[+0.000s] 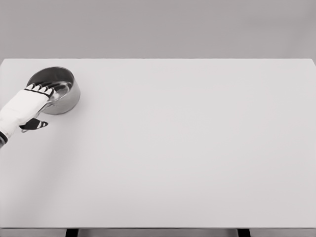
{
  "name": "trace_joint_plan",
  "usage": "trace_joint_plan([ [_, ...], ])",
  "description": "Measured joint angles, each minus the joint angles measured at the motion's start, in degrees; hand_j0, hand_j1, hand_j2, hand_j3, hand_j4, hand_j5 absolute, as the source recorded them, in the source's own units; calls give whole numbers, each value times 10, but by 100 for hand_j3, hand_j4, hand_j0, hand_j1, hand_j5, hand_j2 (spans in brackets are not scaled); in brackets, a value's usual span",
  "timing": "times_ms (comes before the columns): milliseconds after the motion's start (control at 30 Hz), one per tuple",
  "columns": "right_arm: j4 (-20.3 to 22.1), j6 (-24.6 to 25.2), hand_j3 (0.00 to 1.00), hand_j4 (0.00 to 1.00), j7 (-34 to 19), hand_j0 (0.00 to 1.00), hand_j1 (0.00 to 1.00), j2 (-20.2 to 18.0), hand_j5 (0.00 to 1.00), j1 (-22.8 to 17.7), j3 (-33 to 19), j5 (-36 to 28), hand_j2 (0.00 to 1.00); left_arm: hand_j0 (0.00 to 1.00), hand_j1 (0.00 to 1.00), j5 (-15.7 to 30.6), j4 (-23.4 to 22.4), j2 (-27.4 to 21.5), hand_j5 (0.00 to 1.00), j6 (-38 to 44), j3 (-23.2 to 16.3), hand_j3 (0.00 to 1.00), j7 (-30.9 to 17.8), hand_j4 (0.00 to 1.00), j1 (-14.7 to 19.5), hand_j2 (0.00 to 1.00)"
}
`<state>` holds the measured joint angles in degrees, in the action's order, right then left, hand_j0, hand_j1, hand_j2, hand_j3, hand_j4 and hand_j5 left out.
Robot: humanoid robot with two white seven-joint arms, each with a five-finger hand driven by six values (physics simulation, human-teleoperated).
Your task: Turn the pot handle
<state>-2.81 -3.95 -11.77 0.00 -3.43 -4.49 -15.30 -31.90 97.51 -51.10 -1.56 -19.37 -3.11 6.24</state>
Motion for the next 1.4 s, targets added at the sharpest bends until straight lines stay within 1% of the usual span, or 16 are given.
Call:
trace_joint_plan([
  [567, 0, 0, 100, 100, 0, 100, 100, 0, 100, 0, 0, 0, 100, 100, 100, 0, -22, 0, 100, 1, 8, 100, 0, 100, 3, 100],
  [1400, 0, 0, 100, 100, 0, 100, 100, 0, 100, 0, 0, 0, 100, 100, 100, 0, -60, -1, 100, 2, 31, 100, 0, 100, 9, 100],
])
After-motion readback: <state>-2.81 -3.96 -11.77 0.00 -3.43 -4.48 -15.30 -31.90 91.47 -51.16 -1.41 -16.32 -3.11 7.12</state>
